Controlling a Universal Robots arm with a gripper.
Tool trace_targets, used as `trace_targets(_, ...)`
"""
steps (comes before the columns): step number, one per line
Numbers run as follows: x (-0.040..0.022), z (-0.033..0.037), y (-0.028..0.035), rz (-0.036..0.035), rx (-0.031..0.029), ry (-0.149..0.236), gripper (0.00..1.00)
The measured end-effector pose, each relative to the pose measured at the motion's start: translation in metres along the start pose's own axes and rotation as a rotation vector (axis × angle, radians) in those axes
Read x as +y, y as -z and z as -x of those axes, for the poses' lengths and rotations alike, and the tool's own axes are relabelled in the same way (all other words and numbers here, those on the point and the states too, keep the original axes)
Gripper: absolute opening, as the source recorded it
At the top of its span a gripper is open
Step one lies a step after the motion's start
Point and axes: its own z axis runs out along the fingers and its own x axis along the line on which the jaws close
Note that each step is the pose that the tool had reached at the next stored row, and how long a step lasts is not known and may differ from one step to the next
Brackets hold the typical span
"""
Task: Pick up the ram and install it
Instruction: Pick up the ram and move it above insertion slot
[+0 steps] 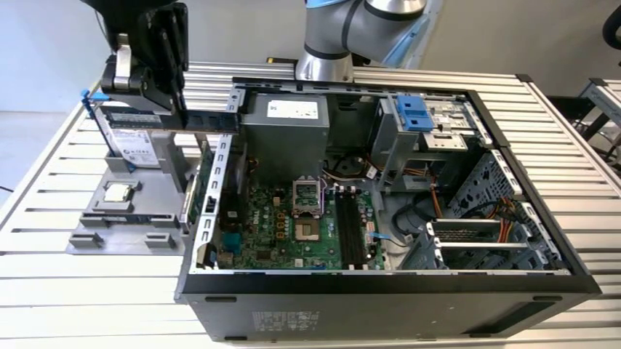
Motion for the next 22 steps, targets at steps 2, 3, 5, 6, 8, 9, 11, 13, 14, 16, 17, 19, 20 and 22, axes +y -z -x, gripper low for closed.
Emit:
trace_targets(2,-0.0005,0.0,0.0,0.0003,0.0,0.0,0.0)
trace_targets(3,-0.0005,0.0,0.0,0.0004,0.0001,0.0,0.0)
trace_targets(5,-0.0007,0.0,0.0,0.0003,0.0,0.0,0.0)
trace_targets(6,-0.0015,0.0001,0.0,0.0004,0.0,0.0,0.0)
trace_targets(8,-0.0045,0.0002,0.0,0.0004,-0.0001,0.0,0.0)
trace_targets(9,-0.0069,0.0003,0.0,0.0004,-0.0001,0.0,0.0)
trace_targets(11,-0.0132,0.0005,0.0002,0.0009,0.0,0.0,0.0)
trace_targets(13,-0.0213,0.0009,0.0003,0.0024,0.0001,0.0,0.0)
trace_targets(14,-0.0257,0.001,0.0003,0.0032,0.0001,0.0,0.0)
trace_targets(16,-0.0345,0.0014,0.0005,0.0052,0.0002,0.0,0.0)
trace_targets(17,-0.0387,0.0016,0.0004,0.0059,0.0001,0.0,0.0)
trace_targets(19,-0.046,0.0019,0.0006,0.0069,0.0003,0.0,0.0)
trace_targets(20,-0.056,0.0023,0.0007,0.0075,0.0003,0.0,0.0)
trace_targets(22,-0.0725,0.003,0.0009,0.0081,0.0004,0.004,0.0)
